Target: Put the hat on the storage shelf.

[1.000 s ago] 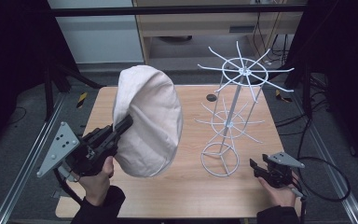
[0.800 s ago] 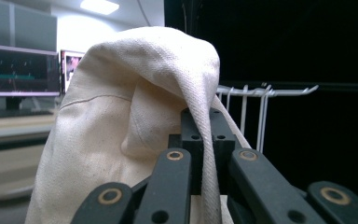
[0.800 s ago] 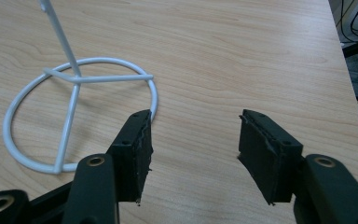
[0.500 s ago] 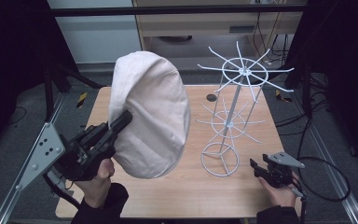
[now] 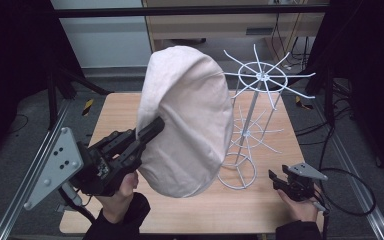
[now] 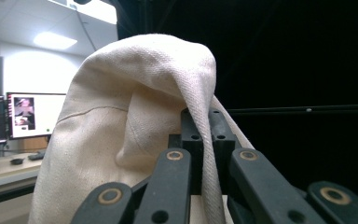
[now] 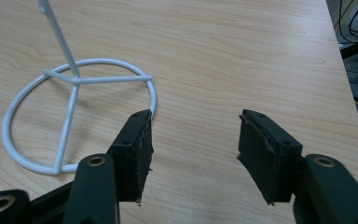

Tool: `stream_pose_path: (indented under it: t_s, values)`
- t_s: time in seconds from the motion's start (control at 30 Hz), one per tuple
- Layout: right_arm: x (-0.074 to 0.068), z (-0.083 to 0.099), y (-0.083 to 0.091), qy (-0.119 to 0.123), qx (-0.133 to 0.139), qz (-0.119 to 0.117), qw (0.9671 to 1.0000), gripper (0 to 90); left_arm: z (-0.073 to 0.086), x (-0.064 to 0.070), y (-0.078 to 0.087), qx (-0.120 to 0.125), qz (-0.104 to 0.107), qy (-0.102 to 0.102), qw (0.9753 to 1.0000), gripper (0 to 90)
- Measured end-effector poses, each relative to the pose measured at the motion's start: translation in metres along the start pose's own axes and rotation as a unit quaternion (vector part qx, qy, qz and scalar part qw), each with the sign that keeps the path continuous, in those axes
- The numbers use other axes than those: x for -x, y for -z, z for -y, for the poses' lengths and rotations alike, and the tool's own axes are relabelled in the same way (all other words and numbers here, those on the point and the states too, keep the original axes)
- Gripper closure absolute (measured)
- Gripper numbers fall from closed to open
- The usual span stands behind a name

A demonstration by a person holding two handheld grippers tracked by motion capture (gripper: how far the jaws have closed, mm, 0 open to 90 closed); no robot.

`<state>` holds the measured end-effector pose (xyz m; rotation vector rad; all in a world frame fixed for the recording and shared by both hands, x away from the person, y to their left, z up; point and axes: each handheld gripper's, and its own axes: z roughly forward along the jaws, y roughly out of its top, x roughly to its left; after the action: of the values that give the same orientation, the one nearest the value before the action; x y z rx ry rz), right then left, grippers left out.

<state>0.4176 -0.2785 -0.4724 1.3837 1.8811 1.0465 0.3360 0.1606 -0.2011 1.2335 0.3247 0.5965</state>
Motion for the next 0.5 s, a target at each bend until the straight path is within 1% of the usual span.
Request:
stream_pose_path:
  t_s: [0.17, 0.27, 0.33, 0.37, 0.5]
  values:
    - [0.001, 0.000, 0.000, 0.006, 0.003, 0.002, 1.0000, 44.6, -0.005, 0.010, -0.015, -0.005, 0.017, -0.010, 0.9998, 88.4]
    - [0.000, 0.000, 0.000, 0.002, 0.001, -0.001, 1.0000, 44.6, -0.005, 0.014, -0.025, -0.013, 0.024, -0.017, 0.9995, 88.4]
    - [0.000, 0.000, 0.000, 0.002, 0.001, -0.001, 1.0000, 44.6, 0.000, 0.015, -0.034, -0.028, 0.024, -0.019, 0.9991, 88.4]
    - [0.001, 0.000, 0.000, 0.005, 0.003, 0.001, 1.0000, 44.6, 0.002, 0.014, -0.036, -0.033, 0.025, -0.016, 0.9990, 88.4]
    - [0.001, 0.000, 0.000, 0.003, 0.003, 0.001, 1.0000, 44.6, 0.015, 0.009, -0.041, -0.052, 0.027, -0.005, 0.9983, 88.4]
